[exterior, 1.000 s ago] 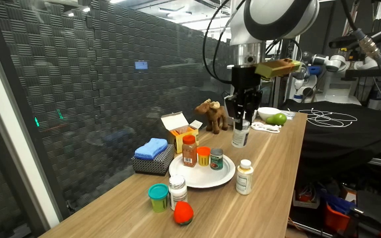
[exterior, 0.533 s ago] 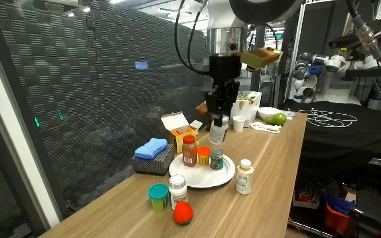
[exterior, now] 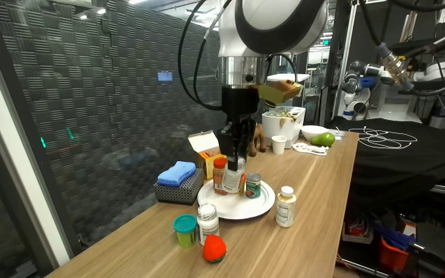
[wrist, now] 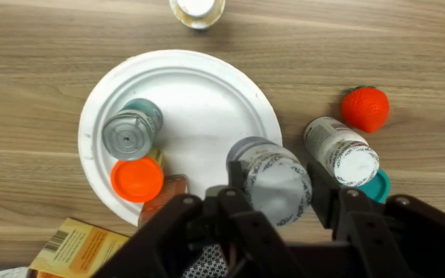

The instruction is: Put all the objects around the white plate into the white plate

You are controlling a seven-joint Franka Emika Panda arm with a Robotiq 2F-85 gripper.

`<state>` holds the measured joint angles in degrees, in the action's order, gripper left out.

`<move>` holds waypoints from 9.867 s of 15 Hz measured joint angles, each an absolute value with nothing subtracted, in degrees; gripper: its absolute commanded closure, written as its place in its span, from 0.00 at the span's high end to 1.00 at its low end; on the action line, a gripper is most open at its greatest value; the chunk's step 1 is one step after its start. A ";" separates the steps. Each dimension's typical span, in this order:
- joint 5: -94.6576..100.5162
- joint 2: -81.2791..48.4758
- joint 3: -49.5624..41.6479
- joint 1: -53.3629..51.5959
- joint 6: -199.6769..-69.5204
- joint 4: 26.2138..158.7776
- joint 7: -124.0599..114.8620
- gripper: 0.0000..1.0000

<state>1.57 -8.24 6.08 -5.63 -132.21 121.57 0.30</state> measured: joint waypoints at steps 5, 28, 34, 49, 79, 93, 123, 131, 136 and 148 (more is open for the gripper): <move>0.76 -14.81 6.08 -5.63 -134.49 118.75 1.81 0.19; 4.22 -24.53 4.57 -5.12 -136.20 109.62 4.69 0.92; 4.22 -23.50 4.57 -4.95 -136.10 109.15 4.82 1.00; -6.51 3.53 2.32 -2.04 -132.07 136.45 4.25 1.00; -0.79 -4.89 2.32 -2.06 -132.09 134.75 4.90 0.09; 0.85 -0.62 3.53 -3.31 -126.35 128.95 4.42 0.08; 5.67 -21.58 2.40 -3.13 -131.63 110.88 2.84 0.08; 7.82 -22.01 2.23 -3.68 -132.20 110.68 1.10 0.62; 8.14 -21.71 2.29 -4.32 -131.72 110.60 1.08 0.99; 3.05 -6.58 6.68 -5.91 -128.21 117.70 3.75 1.00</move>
